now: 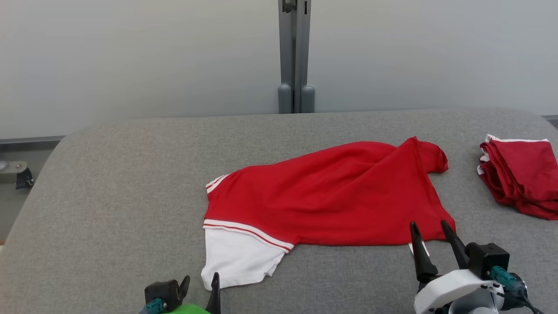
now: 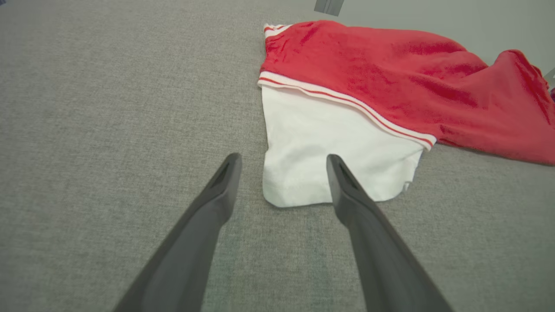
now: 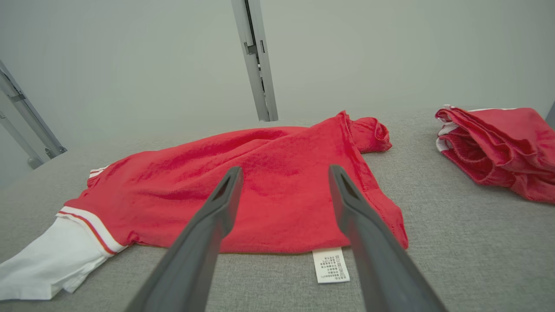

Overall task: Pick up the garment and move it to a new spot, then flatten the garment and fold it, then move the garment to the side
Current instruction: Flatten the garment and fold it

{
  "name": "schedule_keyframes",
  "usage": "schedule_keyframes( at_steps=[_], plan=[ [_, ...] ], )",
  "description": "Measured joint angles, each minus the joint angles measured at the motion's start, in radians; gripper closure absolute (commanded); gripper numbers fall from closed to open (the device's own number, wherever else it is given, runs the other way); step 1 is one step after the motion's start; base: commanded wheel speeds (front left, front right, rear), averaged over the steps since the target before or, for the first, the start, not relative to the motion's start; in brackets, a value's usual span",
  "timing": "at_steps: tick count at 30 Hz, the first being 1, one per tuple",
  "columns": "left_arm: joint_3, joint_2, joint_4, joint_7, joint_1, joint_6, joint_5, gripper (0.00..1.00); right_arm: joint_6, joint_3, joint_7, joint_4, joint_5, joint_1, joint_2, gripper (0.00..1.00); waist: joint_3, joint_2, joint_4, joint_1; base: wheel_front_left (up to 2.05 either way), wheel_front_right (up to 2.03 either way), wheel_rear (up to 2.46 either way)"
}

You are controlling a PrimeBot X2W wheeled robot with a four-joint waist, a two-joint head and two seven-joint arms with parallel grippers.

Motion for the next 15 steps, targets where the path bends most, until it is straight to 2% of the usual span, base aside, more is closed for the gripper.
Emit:
schedule_keyframes(
  at_steps=[5, 11, 12, 13, 15],
  plan=[
    [-0.004, 0.0, 0.115, 0.038, -0.057, -0.011, -0.018, 0.0, 0.0, 0.004, 0.0, 0.008, -0.005, -0.011, 0.0, 0.0, 0.016, 0.0, -0.016, 0.0, 0.0, 0.0, 0.0],
    [-0.01, 0.0, 0.217, 0.014, -0.104, -0.027, -0.055, 0.0, 0.0, -0.014, 0.0, 0.017, -0.015, -0.013, 0.0, 0.0, 0.036, 0.0, -0.043, 0.0, 0.0, 0.0, 0.0],
    [-0.014, 0.0, 0.23, 0.009, -0.108, -0.033, -0.067, 0.03, 0.0, -0.022, 0.0, 0.021, -0.017, -0.013, 0.0, 0.0, 0.04, 0.0, -0.047, 0.0, 0.0, 0.0, 0.0],
    [-0.019, -0.001, 0.241, 0.005, -0.112, -0.039, -0.079, 0.13, 0.0, -0.032, 0.0, 0.028, -0.021, -0.013, 0.0, 0.0, 0.044, 0.0, -0.05, 0.0, 0.0, 0.0, 0.0],
    [-0.03, 0.0, 0.258, -0.006, -0.122, -0.042, -0.088, 0.44, 0.0, -0.046, 0.0, 0.04, -0.028, -0.013, 0.0, 0.0, 0.05, 0.0, -0.053, 0.0001, 0.0, 0.0, 0.0]
  ],
)
